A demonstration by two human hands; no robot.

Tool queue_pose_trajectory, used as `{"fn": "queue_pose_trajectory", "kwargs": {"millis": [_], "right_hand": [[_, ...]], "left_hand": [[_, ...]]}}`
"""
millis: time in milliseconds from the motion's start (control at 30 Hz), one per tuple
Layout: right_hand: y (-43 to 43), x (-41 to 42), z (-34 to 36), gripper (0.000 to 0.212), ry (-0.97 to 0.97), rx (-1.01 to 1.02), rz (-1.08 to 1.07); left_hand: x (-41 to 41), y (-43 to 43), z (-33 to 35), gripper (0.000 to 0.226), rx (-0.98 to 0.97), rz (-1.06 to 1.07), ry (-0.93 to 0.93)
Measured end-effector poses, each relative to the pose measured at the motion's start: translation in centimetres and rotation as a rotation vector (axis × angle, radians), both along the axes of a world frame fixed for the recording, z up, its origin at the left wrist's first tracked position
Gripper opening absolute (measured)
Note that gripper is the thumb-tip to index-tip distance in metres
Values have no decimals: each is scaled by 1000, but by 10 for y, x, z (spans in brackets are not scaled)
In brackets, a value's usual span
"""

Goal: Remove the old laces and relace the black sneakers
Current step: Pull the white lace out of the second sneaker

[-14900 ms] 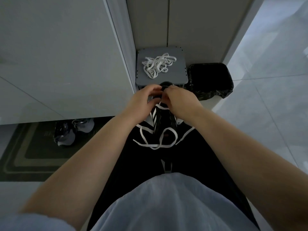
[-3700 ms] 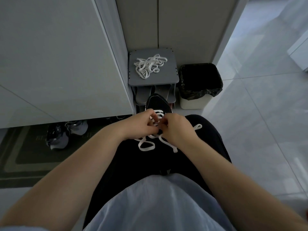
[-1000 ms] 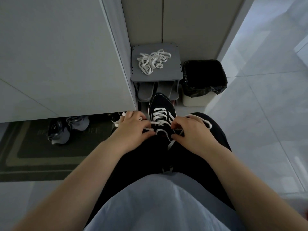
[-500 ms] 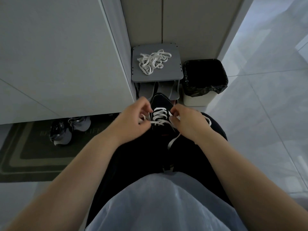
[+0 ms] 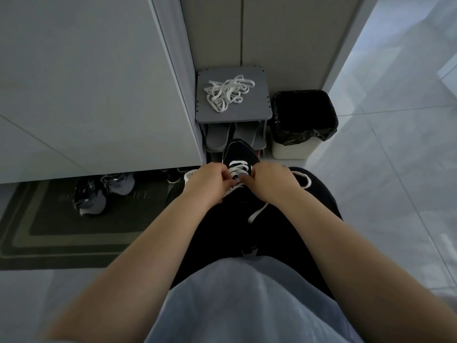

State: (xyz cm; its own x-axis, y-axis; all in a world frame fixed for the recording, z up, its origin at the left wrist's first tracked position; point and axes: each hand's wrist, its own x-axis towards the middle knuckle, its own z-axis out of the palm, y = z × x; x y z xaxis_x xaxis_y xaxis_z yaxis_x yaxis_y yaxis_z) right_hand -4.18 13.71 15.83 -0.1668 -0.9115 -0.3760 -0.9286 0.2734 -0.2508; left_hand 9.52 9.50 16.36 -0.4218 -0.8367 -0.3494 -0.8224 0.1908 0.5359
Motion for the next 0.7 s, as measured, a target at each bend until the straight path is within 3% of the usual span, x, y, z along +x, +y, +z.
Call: {"fn": "queue_pose_trajectory", "kwargs": {"millis": [133, 267, 567, 700], "right_hand": [[3, 0, -1, 37, -19, -31, -4], [9, 5, 3, 31, -24, -70, -13], [16, 5, 14, 22, -231, -118, -153], [20, 9, 12, 23, -235, -208, -167]], "left_hand": [[-4, -3, 2, 13, 88, -37, -47], [-5, -1, 4, 13, 42, -131, -115], [2, -3, 22, 20, 90, -99, 82], [3, -9, 35, 16, 141, -219, -73]]}}
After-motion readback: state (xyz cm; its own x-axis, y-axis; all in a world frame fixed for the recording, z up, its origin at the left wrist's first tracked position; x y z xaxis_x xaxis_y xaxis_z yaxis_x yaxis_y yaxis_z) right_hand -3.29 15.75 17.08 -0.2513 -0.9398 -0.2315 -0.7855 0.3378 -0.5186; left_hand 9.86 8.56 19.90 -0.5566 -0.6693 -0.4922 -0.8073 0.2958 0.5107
